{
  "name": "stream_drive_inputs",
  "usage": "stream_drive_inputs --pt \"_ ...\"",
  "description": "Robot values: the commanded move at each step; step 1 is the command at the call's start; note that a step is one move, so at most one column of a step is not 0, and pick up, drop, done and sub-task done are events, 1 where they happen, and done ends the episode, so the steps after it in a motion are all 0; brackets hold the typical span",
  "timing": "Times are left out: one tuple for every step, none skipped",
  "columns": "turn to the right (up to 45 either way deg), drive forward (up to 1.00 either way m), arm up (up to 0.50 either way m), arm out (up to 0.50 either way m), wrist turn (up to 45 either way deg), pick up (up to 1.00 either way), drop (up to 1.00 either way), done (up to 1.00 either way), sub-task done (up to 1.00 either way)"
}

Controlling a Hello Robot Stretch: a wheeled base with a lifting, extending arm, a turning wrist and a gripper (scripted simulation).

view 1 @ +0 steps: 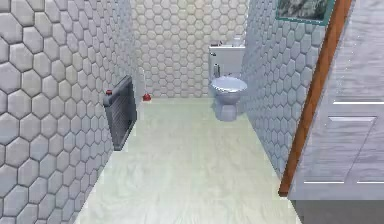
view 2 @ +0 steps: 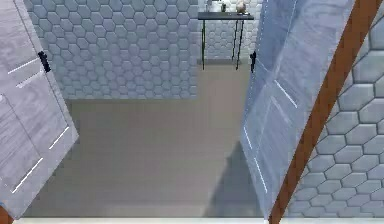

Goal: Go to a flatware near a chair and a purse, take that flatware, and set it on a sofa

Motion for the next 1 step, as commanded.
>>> stream_drive_inputs --pt "45.0 0.00 0.00 0.00 0.0 0.00 0.00 0.00 0.00"
